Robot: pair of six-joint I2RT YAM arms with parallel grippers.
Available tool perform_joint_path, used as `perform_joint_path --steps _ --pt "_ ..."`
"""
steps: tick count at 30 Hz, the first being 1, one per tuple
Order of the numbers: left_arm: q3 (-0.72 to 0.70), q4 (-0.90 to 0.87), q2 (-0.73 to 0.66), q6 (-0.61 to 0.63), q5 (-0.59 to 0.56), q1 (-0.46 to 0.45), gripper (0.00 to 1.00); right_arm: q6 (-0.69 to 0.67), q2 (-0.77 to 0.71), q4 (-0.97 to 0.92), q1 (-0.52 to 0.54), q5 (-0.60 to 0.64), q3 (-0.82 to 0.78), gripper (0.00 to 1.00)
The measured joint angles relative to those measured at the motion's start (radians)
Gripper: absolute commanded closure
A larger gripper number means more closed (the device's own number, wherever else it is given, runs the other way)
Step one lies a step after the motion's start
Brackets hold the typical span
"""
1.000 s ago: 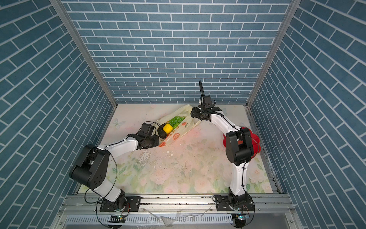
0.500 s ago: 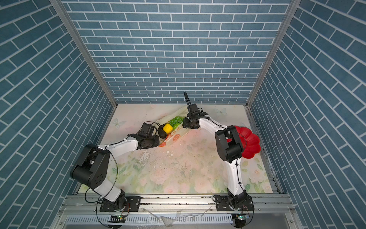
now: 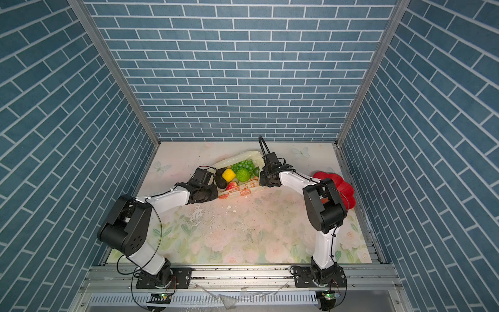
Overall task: Take fruits out of the plastic bag
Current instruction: Spread open the plastic bag at the top-center of the table.
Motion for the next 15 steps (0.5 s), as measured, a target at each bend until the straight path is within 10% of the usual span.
perform_joint_path --steps 15 --pt "0.004 0.016 0.000 -0.013 0.004 0.004 0.94 0.009 0.033 0.014 -0.006 0.028 -0.003 1.00"
